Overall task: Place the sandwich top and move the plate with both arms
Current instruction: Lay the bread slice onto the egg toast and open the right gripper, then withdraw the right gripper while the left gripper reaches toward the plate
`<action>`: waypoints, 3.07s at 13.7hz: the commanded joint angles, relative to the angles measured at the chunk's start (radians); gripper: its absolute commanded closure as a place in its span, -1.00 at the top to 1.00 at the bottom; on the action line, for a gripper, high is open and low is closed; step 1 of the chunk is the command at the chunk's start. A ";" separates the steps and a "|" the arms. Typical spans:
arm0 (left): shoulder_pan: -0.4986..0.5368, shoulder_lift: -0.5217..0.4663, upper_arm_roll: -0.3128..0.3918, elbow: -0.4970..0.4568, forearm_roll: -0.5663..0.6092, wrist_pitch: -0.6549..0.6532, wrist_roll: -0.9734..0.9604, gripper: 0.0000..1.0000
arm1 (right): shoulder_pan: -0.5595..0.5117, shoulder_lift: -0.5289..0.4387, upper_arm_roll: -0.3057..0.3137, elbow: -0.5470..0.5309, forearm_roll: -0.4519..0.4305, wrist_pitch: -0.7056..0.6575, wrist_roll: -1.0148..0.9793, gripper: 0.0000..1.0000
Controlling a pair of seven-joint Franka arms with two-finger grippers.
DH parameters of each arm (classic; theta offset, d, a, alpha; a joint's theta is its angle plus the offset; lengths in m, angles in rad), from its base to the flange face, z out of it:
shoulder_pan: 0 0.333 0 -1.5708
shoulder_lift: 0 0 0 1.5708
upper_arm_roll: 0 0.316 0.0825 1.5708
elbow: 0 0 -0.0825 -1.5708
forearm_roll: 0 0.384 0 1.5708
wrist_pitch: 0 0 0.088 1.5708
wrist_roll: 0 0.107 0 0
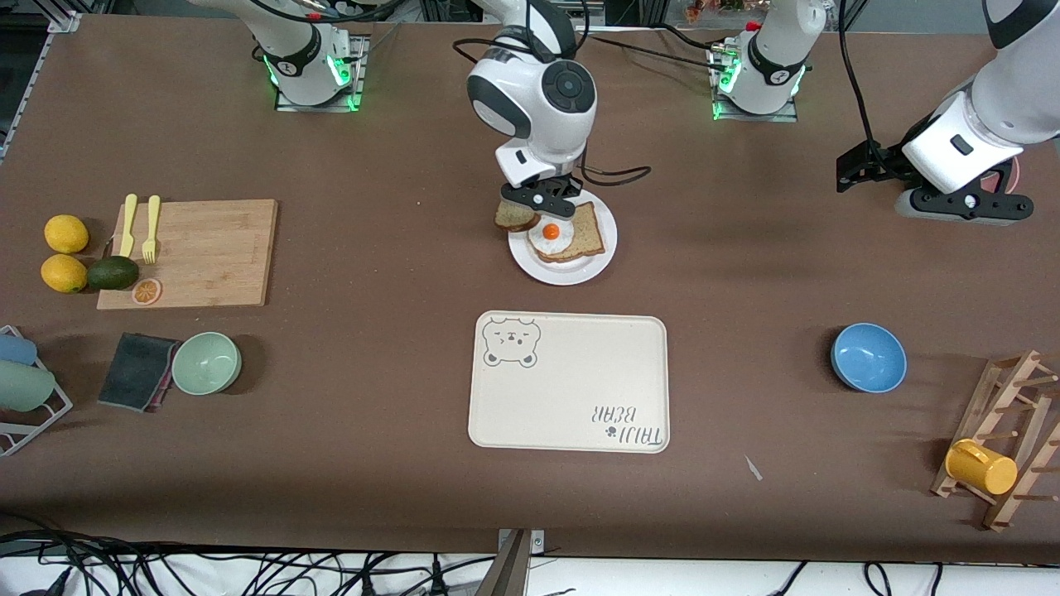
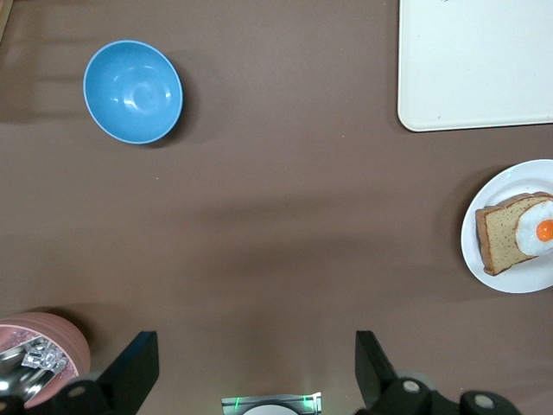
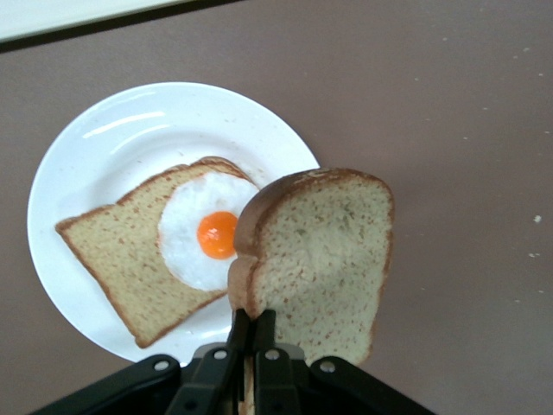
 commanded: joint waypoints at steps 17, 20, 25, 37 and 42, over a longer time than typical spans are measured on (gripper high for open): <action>-0.002 0.004 0.000 0.012 0.001 -0.017 -0.004 1.00 | 0.059 0.137 -0.078 0.111 0.014 0.149 0.070 0.99; -0.002 0.004 0.000 0.014 0.001 -0.017 -0.005 1.00 | 0.005 0.051 -0.087 0.106 0.072 0.109 0.048 0.99; -0.002 0.004 0.000 0.014 -0.003 -0.015 -0.005 1.00 | -0.200 -0.124 -0.085 0.088 0.122 -0.119 -0.264 1.00; -0.063 0.238 -0.087 0.080 -0.244 0.049 -0.007 1.00 | -0.713 -0.438 -0.093 -0.041 0.135 -0.398 -1.097 1.00; -0.124 0.466 -0.098 0.193 -0.301 0.060 0.013 1.00 | -0.722 -0.464 -0.220 -0.034 0.107 -0.430 -1.245 1.00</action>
